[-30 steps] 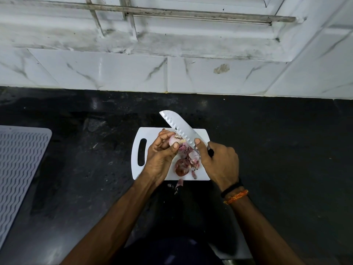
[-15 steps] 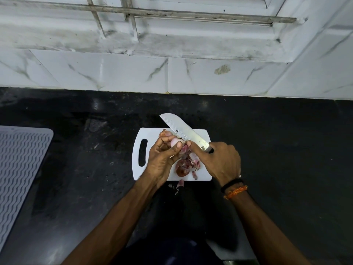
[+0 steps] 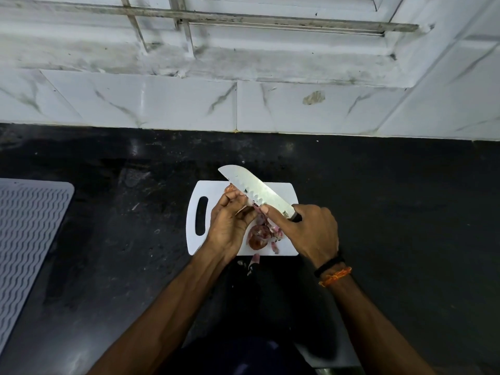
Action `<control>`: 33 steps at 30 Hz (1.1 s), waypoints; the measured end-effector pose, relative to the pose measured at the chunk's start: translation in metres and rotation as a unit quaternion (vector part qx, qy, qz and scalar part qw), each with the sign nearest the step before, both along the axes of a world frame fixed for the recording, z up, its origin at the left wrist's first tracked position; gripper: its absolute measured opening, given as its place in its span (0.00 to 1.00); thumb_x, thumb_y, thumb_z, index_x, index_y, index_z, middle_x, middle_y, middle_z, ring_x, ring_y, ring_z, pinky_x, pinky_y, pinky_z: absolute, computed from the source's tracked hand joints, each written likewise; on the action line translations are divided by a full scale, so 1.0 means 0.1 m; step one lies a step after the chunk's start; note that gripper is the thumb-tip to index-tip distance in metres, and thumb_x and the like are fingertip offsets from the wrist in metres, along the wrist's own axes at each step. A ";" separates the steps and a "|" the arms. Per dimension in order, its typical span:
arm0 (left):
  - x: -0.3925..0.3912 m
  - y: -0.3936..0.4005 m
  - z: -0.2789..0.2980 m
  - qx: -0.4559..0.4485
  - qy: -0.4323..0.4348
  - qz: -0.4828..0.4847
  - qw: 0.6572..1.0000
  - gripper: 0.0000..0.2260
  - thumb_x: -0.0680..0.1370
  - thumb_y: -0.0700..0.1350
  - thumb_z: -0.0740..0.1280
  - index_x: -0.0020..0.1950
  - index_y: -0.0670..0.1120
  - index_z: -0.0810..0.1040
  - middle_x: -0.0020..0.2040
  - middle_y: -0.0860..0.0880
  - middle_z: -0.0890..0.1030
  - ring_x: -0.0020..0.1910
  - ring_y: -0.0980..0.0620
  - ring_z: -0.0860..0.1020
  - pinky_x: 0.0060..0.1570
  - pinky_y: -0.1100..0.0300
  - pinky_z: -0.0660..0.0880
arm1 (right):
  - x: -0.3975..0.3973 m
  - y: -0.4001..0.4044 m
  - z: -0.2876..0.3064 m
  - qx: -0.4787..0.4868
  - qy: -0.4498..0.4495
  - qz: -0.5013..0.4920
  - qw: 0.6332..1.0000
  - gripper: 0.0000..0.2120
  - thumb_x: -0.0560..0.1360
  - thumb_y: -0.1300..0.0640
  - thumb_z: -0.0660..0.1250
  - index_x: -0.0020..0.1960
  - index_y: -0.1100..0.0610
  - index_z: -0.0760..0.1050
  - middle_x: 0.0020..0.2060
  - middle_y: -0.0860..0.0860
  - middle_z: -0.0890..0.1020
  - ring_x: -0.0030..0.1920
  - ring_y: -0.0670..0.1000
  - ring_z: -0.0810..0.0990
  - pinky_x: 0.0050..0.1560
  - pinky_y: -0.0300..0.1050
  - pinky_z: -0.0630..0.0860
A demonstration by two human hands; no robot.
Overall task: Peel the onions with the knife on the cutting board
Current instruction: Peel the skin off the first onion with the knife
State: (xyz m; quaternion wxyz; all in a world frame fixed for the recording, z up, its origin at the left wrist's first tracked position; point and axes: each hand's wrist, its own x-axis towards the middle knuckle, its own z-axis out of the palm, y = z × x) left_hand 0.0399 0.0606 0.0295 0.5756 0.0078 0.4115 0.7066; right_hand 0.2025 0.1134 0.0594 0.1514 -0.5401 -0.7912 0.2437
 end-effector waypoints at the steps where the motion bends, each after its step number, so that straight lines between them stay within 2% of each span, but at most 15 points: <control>1: 0.02 0.01 0.02 -0.005 0.003 0.001 1.000 0.15 0.68 0.39 0.71 0.54 0.39 0.78 0.54 0.39 0.80 0.55 0.43 0.80 0.57 0.48 0.79 | 0.01 0.00 0.00 0.000 -0.001 0.000 1.000 0.27 0.71 0.29 0.67 0.27 0.48 0.65 0.20 0.42 0.66 0.22 0.44 0.67 0.25 0.32 0.57; 3: 0.05 0.03 0.07 -0.022 0.001 0.008 1.000 0.24 0.67 0.40 0.72 0.63 0.35 0.77 0.59 0.37 0.80 0.59 0.41 0.80 0.60 0.46 0.77 | 0.02 -0.01 0.00 -0.007 0.002 -0.004 1.000 0.27 0.71 0.30 0.68 0.27 0.47 0.65 0.21 0.42 0.66 0.22 0.43 0.67 0.25 0.32 0.57; 4: 0.06 0.04 0.07 -0.029 -0.002 0.016 0.999 0.25 0.68 0.39 0.73 0.64 0.35 0.76 0.59 0.38 0.80 0.57 0.42 0.81 0.59 0.47 0.78 | 0.03 -0.02 0.01 -0.009 0.005 -0.007 1.000 0.27 0.70 0.30 0.68 0.27 0.47 0.64 0.21 0.42 0.66 0.22 0.43 0.67 0.25 0.32 0.57; 7: 0.04 0.07 0.08 -0.039 -0.016 0.041 0.998 0.13 0.77 0.41 0.69 0.59 0.37 0.79 0.53 0.40 0.82 0.50 0.47 0.83 0.51 0.53 0.82 | 0.06 -0.05 0.03 -0.011 0.022 -0.025 0.999 0.28 0.70 0.30 0.69 0.25 0.48 0.65 0.19 0.43 0.66 0.21 0.44 0.67 0.24 0.33 0.58; 9: 0.02 0.07 0.07 -0.036 -0.025 0.043 0.998 0.17 0.79 0.44 0.69 0.62 0.34 0.77 0.56 0.38 0.82 0.52 0.45 0.83 0.53 0.52 0.82 | 0.09 -0.04 0.04 -0.015 0.027 -0.038 0.999 0.29 0.69 0.27 0.66 0.26 0.50 0.69 0.20 0.44 0.67 0.21 0.44 0.68 0.24 0.34 0.59; 11: 0.01 0.07 0.10 -0.020 -0.041 0.031 0.998 0.15 0.80 0.43 0.67 0.63 0.35 0.76 0.57 0.38 0.82 0.53 0.44 0.83 0.57 0.50 0.81 | 0.11 -0.02 0.04 -0.024 0.033 -0.052 0.998 0.30 0.67 0.25 0.63 0.28 0.52 0.73 0.21 0.45 0.70 0.22 0.44 0.69 0.25 0.33 0.58; 14: 0.03 0.05 0.11 0.000 -0.066 0.022 0.998 0.17 0.79 0.42 0.67 0.66 0.36 0.73 0.63 0.35 0.79 0.60 0.41 0.81 0.62 0.46 0.77 | 0.13 0.03 0.05 -0.048 0.048 -0.071 0.995 0.29 0.67 0.27 0.66 0.26 0.51 0.71 0.20 0.44 0.71 0.22 0.43 0.70 0.26 0.36 0.60; 18: 0.04 0.04 0.11 0.026 -0.074 0.019 0.997 0.11 0.75 0.40 0.68 0.57 0.40 0.76 0.63 0.37 0.76 0.54 0.43 0.84 0.61 0.47 0.78 | 0.11 0.06 0.06 -0.061 0.049 -0.069 0.995 0.26 0.67 0.27 0.67 0.28 0.49 0.71 0.22 0.42 0.72 0.24 0.42 0.71 0.27 0.36 0.62; 21: 0.04 0.04 0.08 0.048 -0.065 0.017 0.997 0.12 0.74 0.38 0.68 0.57 0.39 0.75 0.65 0.38 0.73 0.59 0.41 0.80 0.60 0.48 0.79 | 0.10 0.06 0.07 -0.070 0.036 -0.054 0.995 0.26 0.67 0.26 0.66 0.30 0.47 0.69 0.24 0.41 0.72 0.26 0.40 0.71 0.28 0.34 0.61; 24: 0.03 0.04 0.06 0.062 -0.047 0.013 0.997 0.11 0.74 0.36 0.66 0.56 0.38 0.76 0.65 0.39 0.72 0.65 0.38 0.75 0.61 0.47 0.77 | 0.07 0.05 0.08 -0.066 0.028 -0.053 0.996 0.29 0.64 0.22 0.59 0.31 0.49 0.70 0.24 0.43 0.72 0.25 0.42 0.70 0.28 0.35 0.61; 29: 0.04 0.04 0.02 0.073 -0.029 0.009 0.997 0.11 0.73 0.34 0.67 0.56 0.38 0.76 0.65 0.37 0.72 0.64 0.38 0.74 0.61 0.47 0.76 | 0.00 0.00 0.12 -0.042 0.012 -0.054 0.998 0.29 0.67 0.24 0.56 0.29 0.49 0.66 0.23 0.44 0.70 0.25 0.43 0.69 0.29 0.38 0.62; 31: 0.04 0.04 0.01 0.084 -0.029 0.010 0.996 0.13 0.72 0.34 0.70 0.56 0.39 0.76 0.66 0.38 0.72 0.63 0.39 0.75 0.61 0.48 0.76 | -0.02 -0.02 0.10 -0.022 0.004 -0.057 0.998 0.31 0.67 0.22 0.54 0.30 0.50 0.67 0.23 0.44 0.70 0.25 0.43 0.69 0.30 0.40 0.63; 33: 0.05 0.04 0.00 0.087 -0.027 0.012 0.996 0.13 0.72 0.33 0.67 0.56 0.39 0.76 0.65 0.38 0.71 0.62 0.40 0.76 0.59 0.49 0.78 | -0.04 -0.05 0.07 -0.014 -0.001 -0.056 0.998 0.31 0.68 0.22 0.53 0.31 0.50 0.68 0.24 0.44 0.71 0.25 0.43 0.69 0.30 0.39 0.62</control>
